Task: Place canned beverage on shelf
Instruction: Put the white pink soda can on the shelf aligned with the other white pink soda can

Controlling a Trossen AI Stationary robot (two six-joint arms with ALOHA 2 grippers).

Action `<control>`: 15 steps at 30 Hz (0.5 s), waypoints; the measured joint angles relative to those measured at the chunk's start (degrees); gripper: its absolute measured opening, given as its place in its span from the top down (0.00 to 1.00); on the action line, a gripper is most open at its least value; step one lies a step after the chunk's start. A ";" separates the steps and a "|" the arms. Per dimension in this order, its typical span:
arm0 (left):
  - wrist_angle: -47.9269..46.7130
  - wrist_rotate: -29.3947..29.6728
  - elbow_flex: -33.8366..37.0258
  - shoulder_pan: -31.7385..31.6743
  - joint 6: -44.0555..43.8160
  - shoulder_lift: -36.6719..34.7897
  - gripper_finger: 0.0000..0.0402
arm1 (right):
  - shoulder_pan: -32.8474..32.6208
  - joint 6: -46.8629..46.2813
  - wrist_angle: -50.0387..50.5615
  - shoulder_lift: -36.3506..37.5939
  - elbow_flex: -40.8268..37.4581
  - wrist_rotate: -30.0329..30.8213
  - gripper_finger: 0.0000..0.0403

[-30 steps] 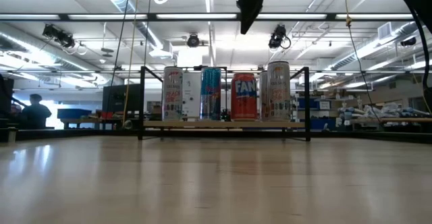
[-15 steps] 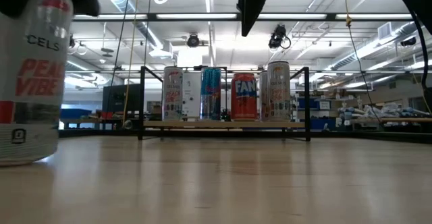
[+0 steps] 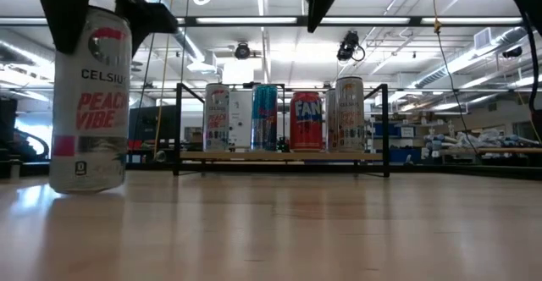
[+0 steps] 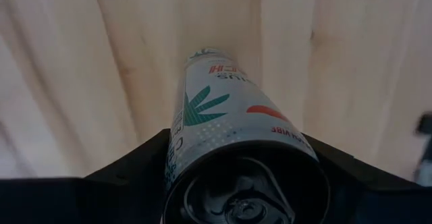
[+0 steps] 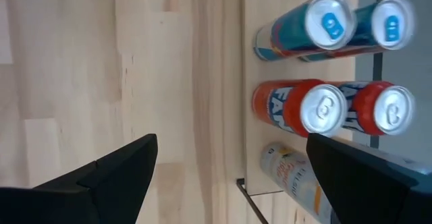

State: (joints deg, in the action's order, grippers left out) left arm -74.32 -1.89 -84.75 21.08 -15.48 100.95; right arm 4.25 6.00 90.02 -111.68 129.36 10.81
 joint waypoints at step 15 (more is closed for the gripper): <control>1.86 1.31 0.00 -6.66 27.13 -0.02 0.33 | 0.03 -4.80 0.00 5.95 -1.64 -0.37 0.03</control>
State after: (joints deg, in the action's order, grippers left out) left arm -72.47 -0.58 -84.75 14.42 11.65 100.92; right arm 4.28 1.21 90.02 -105.73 127.72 10.44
